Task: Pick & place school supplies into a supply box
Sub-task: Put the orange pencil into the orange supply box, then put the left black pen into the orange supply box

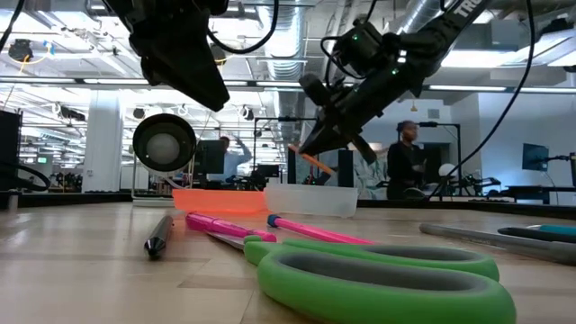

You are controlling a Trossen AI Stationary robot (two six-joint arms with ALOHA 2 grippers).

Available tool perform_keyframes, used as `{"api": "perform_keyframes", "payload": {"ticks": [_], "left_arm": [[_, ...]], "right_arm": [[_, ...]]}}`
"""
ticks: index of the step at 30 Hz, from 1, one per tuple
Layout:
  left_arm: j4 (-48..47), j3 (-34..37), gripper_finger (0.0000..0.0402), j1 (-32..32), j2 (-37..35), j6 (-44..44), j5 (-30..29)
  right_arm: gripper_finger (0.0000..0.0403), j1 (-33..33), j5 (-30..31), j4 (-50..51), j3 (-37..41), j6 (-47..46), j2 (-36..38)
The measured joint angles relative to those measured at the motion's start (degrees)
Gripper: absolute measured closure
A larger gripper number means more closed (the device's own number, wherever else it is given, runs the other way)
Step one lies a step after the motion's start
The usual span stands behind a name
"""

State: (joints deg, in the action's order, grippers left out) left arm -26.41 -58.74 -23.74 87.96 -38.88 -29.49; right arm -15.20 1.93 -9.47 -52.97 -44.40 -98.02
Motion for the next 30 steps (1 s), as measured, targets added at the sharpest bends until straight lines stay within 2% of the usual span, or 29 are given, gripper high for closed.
{"api": "perform_keyframes", "payload": {"ticks": [9,24,30], "left_arm": [[0.1,0.0,0.0272,-0.4,0.0,-1.2,-1.4],[0.2,0.0,0.0272,-0.3,0.0,-1.4,-1.7],[0.2,0.0,0.0272,-0.3,0.0,-1.4,-1.6]], "right_arm": [[0.0397,-2.1,1.0,0.9,0.0,1.0,0.0],[0.0341,-2.5,1.1,1.7,0.0,1.4,0.0],[0.0332,-2.2,1.1,1.4,0.0,2.4,0.1]]}}
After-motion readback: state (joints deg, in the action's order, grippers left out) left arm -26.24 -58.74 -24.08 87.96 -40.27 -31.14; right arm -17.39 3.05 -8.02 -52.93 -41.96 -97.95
